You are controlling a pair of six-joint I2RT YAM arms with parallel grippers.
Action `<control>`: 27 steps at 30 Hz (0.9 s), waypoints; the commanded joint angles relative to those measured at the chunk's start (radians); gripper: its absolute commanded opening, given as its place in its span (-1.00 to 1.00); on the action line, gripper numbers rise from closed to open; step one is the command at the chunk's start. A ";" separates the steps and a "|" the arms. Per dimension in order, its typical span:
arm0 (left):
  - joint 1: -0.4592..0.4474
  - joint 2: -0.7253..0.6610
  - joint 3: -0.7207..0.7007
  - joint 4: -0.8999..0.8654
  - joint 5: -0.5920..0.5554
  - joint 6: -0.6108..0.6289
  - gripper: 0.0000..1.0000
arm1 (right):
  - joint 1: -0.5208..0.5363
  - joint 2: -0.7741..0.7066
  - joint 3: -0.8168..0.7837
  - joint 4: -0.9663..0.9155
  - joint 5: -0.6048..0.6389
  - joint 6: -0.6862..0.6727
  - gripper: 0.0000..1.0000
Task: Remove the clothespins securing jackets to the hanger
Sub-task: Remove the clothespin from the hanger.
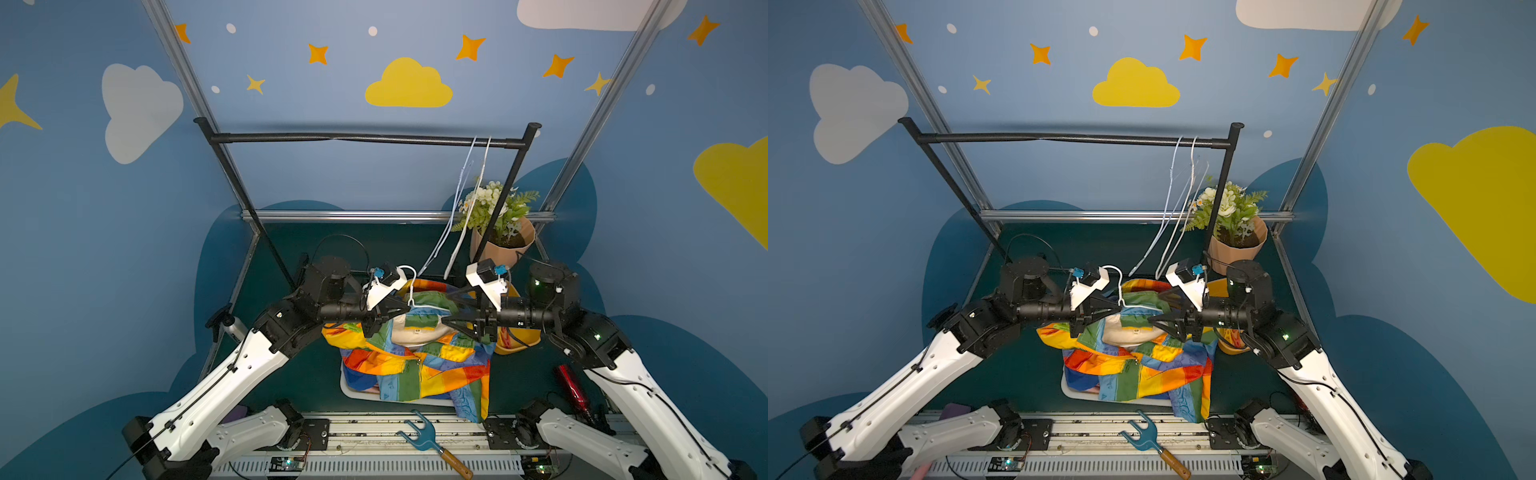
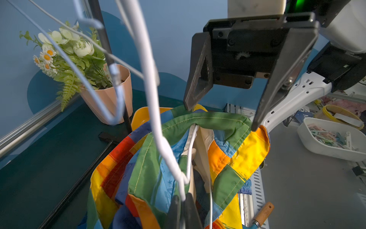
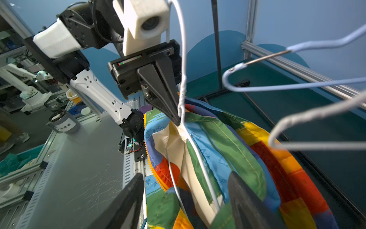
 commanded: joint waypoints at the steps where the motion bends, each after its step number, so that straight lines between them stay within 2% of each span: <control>1: -0.012 -0.002 0.030 0.010 -0.005 0.021 -0.91 | 0.042 0.036 0.053 -0.020 0.055 -0.036 0.35; 3: -0.021 -0.002 0.031 0.014 -0.003 0.025 -0.91 | 0.049 0.068 0.070 -0.038 0.046 -0.052 0.34; 7: -0.023 0.001 0.034 0.025 0.003 0.031 -0.91 | 0.050 0.132 0.091 -0.052 -0.023 -0.068 0.18; 10: -0.025 0.012 0.041 0.030 0.009 0.036 -0.90 | 0.056 0.186 0.118 -0.072 -0.051 -0.081 -0.10; 12: -0.026 0.018 0.044 0.034 0.010 0.038 -0.90 | 0.068 0.215 0.136 -0.089 -0.062 -0.095 -0.22; 17: -0.026 0.028 0.057 0.035 0.007 0.050 -0.90 | 0.084 0.235 0.150 -0.092 -0.064 -0.112 -0.25; 24: -0.026 0.047 0.061 0.036 0.018 0.044 -0.84 | 0.087 0.231 0.146 -0.073 -0.053 -0.114 -1.00; 27: -0.028 0.034 0.045 0.047 -0.021 0.035 -0.60 | 0.081 0.226 0.145 -0.082 -0.047 -0.126 -1.00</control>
